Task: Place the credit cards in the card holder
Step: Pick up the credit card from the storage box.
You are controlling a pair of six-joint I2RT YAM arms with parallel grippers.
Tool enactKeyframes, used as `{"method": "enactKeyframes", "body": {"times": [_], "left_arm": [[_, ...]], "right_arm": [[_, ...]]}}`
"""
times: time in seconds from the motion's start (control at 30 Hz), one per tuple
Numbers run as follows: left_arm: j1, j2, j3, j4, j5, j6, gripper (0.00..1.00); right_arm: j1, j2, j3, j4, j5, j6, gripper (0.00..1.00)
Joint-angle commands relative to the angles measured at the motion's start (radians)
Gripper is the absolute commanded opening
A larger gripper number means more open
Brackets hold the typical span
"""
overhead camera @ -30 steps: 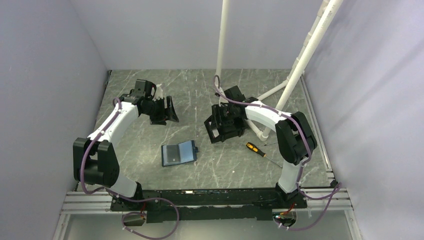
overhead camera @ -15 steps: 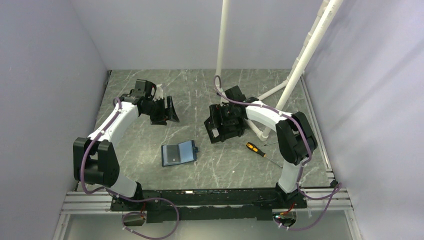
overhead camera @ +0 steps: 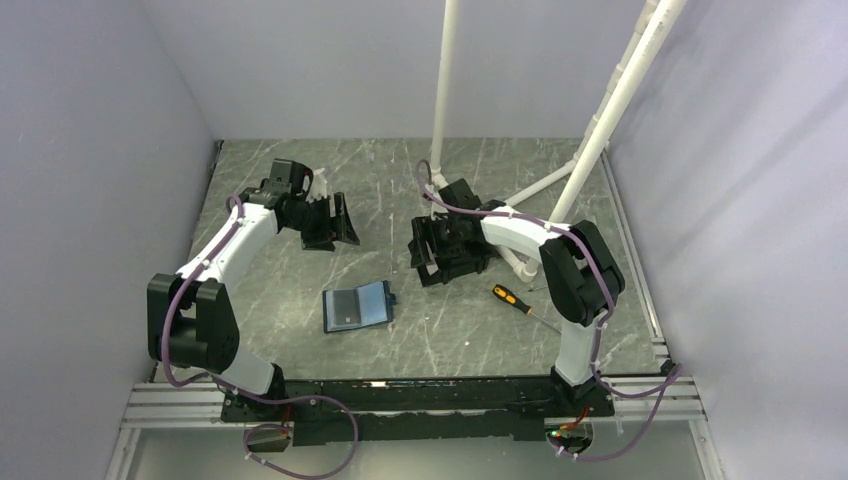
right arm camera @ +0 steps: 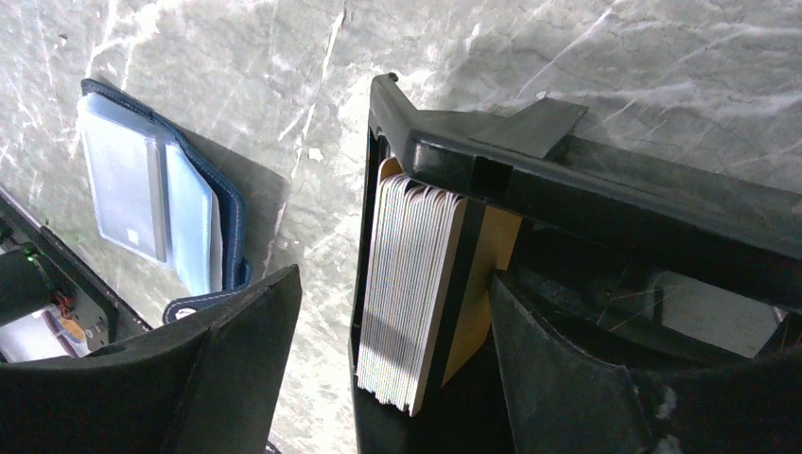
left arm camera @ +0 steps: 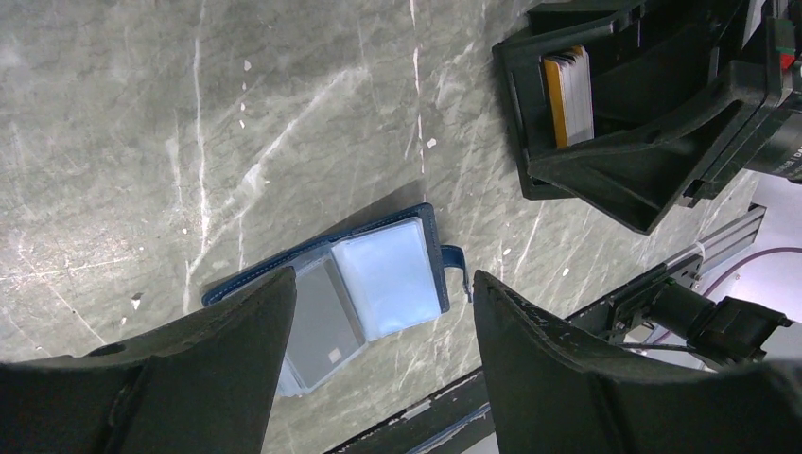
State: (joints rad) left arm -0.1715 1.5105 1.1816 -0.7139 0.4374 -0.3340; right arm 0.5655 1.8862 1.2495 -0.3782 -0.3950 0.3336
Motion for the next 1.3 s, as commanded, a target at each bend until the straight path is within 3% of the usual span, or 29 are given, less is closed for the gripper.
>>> {"method": "enactKeyframes", "body": {"times": [0.0,0.3,0.43,0.53,0.83,1.0,1.27], "left_arm": [[0.004,0.008,-0.012,0.028,0.036,0.022,0.74],[0.003,0.015,-0.019,0.038,0.06,0.016,0.74],[-0.007,0.053,-0.041,0.108,0.213,-0.041,0.73],[-0.047,0.114,-0.022,0.159,0.285,-0.108,0.62],[-0.125,0.294,0.004,0.356,0.278,-0.32,0.33],[-0.174,0.386,0.054,0.362,0.241,-0.34,0.2],[-0.221,0.465,0.073,0.418,0.245,-0.381,0.16]], "right_arm": [[-0.004,-0.02,0.004,0.044,-0.03,0.017,0.73],[-0.006,-0.044,0.008,0.047,-0.06,0.026,0.67],[-0.007,-0.042,0.01,0.04,-0.059,0.021,0.67],[-0.009,-0.039,0.014,0.032,-0.06,0.018,0.68],[-0.013,-0.05,0.002,0.052,-0.078,0.024,0.69],[-0.017,-0.055,-0.005,0.051,-0.079,0.021,0.7],[-0.018,-0.068,-0.015,0.058,-0.087,0.021,0.72]]}}
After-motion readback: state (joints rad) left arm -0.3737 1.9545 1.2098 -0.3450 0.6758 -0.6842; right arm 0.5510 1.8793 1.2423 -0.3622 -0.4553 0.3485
